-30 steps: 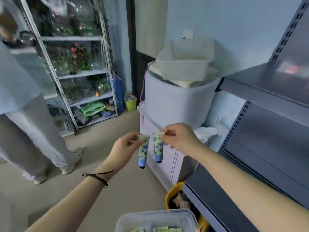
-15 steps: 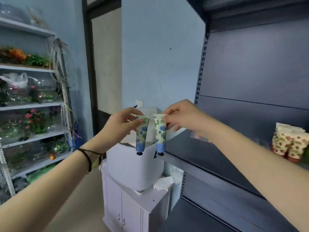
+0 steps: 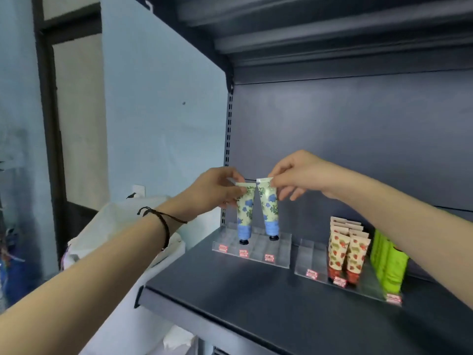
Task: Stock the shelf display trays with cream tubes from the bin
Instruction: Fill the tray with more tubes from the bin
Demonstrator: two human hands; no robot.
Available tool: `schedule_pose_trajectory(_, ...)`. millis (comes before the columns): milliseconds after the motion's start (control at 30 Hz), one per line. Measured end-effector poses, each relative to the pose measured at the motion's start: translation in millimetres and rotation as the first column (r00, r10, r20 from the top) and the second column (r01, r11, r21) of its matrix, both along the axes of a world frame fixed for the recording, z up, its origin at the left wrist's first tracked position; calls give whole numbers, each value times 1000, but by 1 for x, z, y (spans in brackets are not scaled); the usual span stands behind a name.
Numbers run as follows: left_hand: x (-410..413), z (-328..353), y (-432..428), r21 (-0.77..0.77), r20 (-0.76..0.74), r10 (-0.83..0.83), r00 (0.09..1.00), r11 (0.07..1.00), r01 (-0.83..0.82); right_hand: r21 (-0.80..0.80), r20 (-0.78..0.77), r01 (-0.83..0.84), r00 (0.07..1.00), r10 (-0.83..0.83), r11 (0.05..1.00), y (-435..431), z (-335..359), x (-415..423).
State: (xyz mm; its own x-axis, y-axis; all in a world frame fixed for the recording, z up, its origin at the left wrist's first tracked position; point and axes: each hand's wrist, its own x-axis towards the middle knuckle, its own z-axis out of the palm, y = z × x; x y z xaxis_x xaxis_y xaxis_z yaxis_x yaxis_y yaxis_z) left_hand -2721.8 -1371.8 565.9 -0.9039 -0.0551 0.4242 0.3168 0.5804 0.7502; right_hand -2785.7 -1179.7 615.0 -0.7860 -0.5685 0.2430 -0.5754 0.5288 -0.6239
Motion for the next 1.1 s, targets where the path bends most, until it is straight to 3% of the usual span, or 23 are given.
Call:
schedule_pose_trajectory(400, -140, -7, 75, -86, 163, -138, 977, 984, 154, 317, -89, 191, 981, -171, 929, 60, -2, -107)
schedule_pose_trajectory(733, -219, -34, 99, -102, 251, -179, 951, 973, 210, 437, -124, 243, 970, -210, 866, 75, -30, -170)
schedule_pose_trajectory(1100, -248, -52, 107, -67, 301, -209, 930, 969, 239, 549, -203, 255, 964, -169, 796, 73, -42, -199)
